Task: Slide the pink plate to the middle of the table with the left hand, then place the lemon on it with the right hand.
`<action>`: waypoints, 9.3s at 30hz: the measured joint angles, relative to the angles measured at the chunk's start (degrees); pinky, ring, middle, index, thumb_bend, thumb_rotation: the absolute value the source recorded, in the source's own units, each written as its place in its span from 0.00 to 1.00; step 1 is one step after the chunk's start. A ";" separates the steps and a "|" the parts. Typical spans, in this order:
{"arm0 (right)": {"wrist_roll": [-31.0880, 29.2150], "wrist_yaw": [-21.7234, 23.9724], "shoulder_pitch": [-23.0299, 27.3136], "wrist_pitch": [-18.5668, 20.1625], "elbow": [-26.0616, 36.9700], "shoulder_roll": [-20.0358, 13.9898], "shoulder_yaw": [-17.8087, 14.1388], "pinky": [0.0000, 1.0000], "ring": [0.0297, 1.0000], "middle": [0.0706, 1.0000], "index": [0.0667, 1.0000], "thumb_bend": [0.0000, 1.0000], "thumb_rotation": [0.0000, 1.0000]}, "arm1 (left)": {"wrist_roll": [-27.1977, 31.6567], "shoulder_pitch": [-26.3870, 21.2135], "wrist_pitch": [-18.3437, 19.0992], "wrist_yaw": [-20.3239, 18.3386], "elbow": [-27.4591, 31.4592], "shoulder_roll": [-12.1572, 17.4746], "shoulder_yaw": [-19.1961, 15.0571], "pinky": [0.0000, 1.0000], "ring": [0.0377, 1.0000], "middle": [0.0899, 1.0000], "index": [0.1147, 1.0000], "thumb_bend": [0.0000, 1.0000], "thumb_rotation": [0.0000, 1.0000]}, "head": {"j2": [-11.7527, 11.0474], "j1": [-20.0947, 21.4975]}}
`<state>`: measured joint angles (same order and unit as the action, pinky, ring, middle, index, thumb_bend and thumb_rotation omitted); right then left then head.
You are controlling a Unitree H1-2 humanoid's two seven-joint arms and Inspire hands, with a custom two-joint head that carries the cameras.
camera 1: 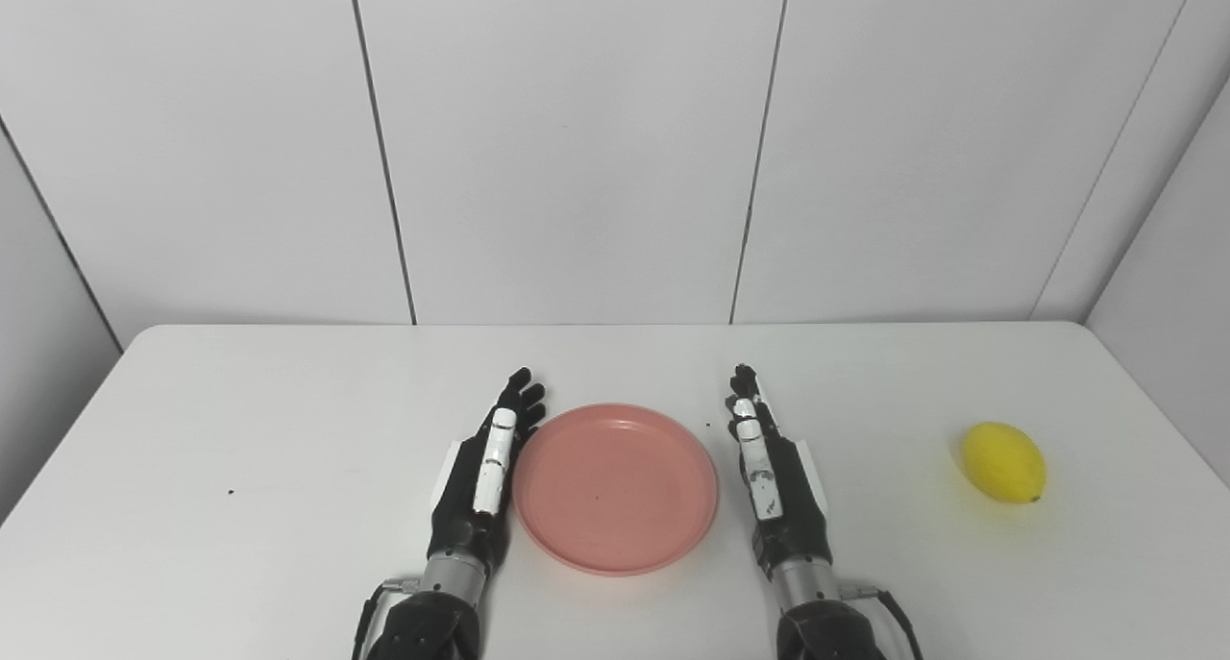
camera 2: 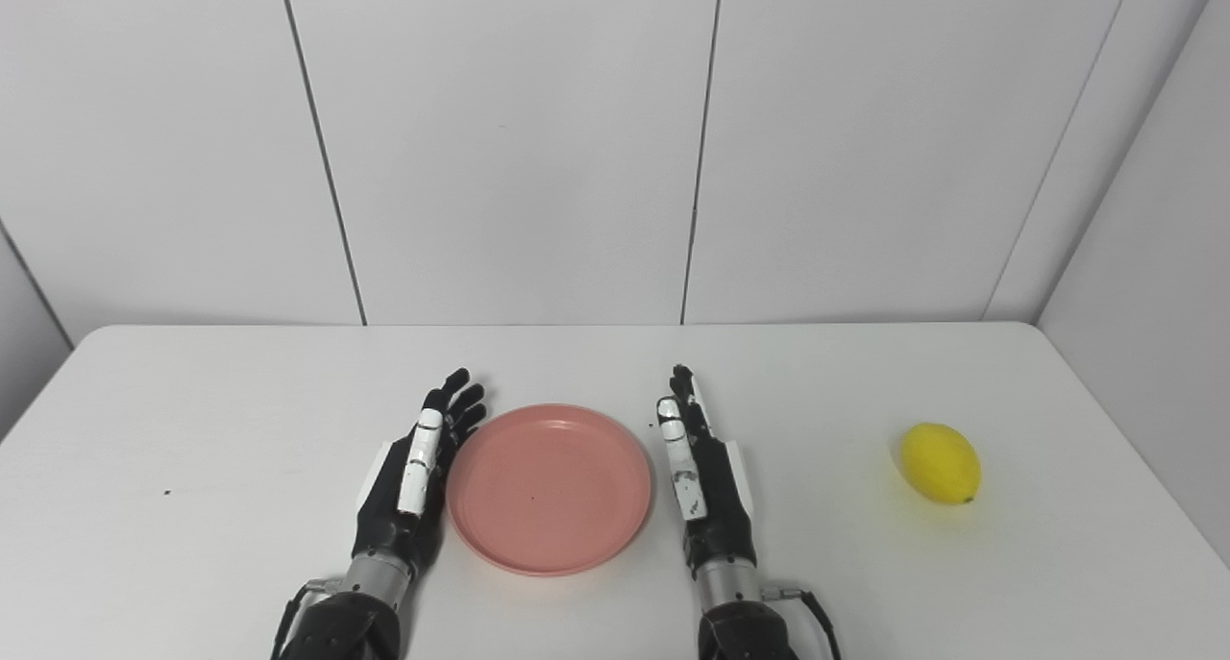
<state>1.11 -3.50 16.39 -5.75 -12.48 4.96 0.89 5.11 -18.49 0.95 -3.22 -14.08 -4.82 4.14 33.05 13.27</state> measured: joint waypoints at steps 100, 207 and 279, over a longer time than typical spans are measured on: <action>33.73 -16.88 -2.78 29.08 8.39 -15.69 -8.84 0.69 0.80 0.85 0.84 0.77 0.11 | 2.91 -2.72 -5.83 -5.06 -5.51 5.60 -4.80 1.00 0.98 0.98 0.98 0.53 1.00 | -2.37 20.04; 33.67 -6.07 6.40 14.83 5.32 -7.53 17.65 0.15 0.21 0.43 0.45 0.52 0.00 | -8.18 -0.40 -3.79 4.73 -2.25 1.08 0.31 0.96 0.95 0.96 0.96 0.50 1.00 | 0.26 -8.53; 17.54 -12.02 1.75 -3.69 0.52 -5.14 6.34 0.95 0.97 0.96 0.96 0.65 1.00 | -6.12 -0.44 -4.29 3.57 -2.33 1.67 0.11 0.95 0.93 0.94 0.94 0.53 1.00 | 0.79 -5.36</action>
<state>18.65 -15.51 18.14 -9.44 -11.96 -0.18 7.23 -1.01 -18.93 -3.35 0.36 -16.41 -3.14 4.24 33.84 7.91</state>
